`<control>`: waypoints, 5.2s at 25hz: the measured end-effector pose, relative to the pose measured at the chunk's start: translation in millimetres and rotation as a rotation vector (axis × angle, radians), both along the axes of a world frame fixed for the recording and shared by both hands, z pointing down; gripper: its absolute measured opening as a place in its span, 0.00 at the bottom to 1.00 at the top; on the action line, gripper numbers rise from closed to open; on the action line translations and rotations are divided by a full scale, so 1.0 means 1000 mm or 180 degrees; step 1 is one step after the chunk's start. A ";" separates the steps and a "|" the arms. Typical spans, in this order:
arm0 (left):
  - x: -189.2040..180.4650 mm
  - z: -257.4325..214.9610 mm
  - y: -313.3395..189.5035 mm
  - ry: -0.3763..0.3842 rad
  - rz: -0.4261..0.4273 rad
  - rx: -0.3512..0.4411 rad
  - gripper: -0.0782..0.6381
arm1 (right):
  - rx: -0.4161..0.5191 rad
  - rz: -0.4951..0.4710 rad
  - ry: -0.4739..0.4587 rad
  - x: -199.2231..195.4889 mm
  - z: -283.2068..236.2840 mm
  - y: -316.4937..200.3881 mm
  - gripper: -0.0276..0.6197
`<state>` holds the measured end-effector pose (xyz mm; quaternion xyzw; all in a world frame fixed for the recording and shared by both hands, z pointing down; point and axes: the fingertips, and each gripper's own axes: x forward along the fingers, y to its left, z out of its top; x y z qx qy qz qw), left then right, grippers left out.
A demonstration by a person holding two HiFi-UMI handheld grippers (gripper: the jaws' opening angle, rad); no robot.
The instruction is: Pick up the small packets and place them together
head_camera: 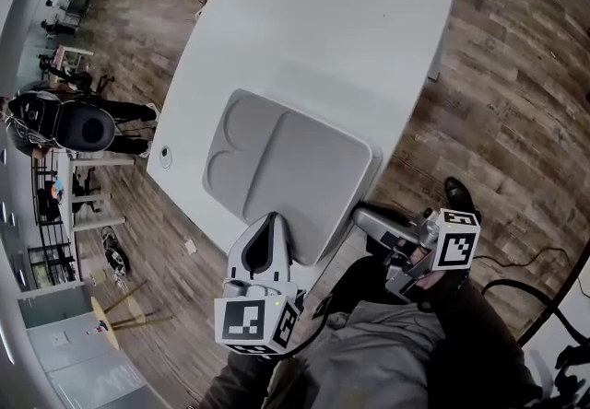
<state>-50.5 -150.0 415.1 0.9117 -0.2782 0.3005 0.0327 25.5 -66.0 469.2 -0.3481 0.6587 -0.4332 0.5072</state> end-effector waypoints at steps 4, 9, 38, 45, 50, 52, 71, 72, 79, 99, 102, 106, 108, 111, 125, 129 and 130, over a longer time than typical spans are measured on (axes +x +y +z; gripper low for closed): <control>0.001 0.003 0.002 0.0011 -0.0022 -0.0022 0.11 | 0.0013 -0.0048 -0.0013 0.001 0.004 0.003 0.10; -0.001 0.001 -0.002 0.0001 -0.0066 -0.0016 0.11 | 0.0046 -0.0076 -0.0065 0.001 0.002 0.008 0.09; 0.004 0.006 -0.004 -0.0070 -0.0099 0.0011 0.11 | -0.1076 -0.0092 0.0359 0.023 -0.005 0.014 0.58; 0.006 0.004 -0.006 -0.0071 -0.0094 0.0006 0.11 | -0.1217 -0.0100 0.0382 0.027 -0.002 0.011 0.51; 0.003 0.003 -0.002 -0.0094 -0.0119 0.0053 0.11 | -0.1169 -0.0073 0.0490 0.028 0.001 0.012 0.51; 0.006 0.005 0.000 -0.0146 -0.0074 0.0008 0.11 | -0.1170 -0.0036 0.0454 0.031 0.003 0.010 0.51; 0.007 0.001 -0.004 -0.0183 -0.0050 0.0039 0.11 | -0.0983 -0.0055 0.0251 0.028 -0.004 0.014 0.48; 0.008 0.002 -0.004 -0.0187 -0.0053 0.0052 0.11 | -0.0987 -0.0057 0.0238 0.030 -0.002 0.017 0.48; 0.008 0.000 0.012 -0.0187 -0.0050 0.0052 0.11 | -0.0919 0.0024 0.0234 0.034 -0.006 0.050 0.48; 0.007 0.000 -0.013 -0.0231 -0.0115 0.0053 0.11 | -0.0925 0.0074 0.0151 0.038 -0.006 0.064 0.47; 0.006 0.001 -0.018 -0.0234 -0.0113 0.0066 0.11 | -0.0922 0.0091 0.0148 0.037 -0.005 0.064 0.47; 0.005 0.003 -0.025 -0.0242 -0.0121 0.0063 0.11 | -0.0936 0.0098 0.0141 0.036 -0.003 0.063 0.47; 0.006 0.001 -0.024 -0.0241 -0.0126 0.0067 0.11 | -0.0935 0.0109 0.0136 0.037 -0.006 0.067 0.47; 0.007 -0.002 -0.017 -0.0238 -0.0125 0.0086 0.11 | -0.0930 0.0135 0.0139 0.039 -0.007 0.079 0.47; 0.013 0.022 0.029 -0.0272 -0.0142 0.0155 0.11 | -0.0908 0.0219 0.0108 0.048 0.019 0.149 0.47; 0.014 0.019 0.024 -0.0289 -0.0159 0.0193 0.11 | -0.0899 0.0237 0.0116 0.049 0.017 0.149 0.47; 0.014 0.018 0.023 -0.0293 -0.0159 0.0198 0.11 | -0.0896 0.0243 0.0114 0.050 0.016 0.150 0.47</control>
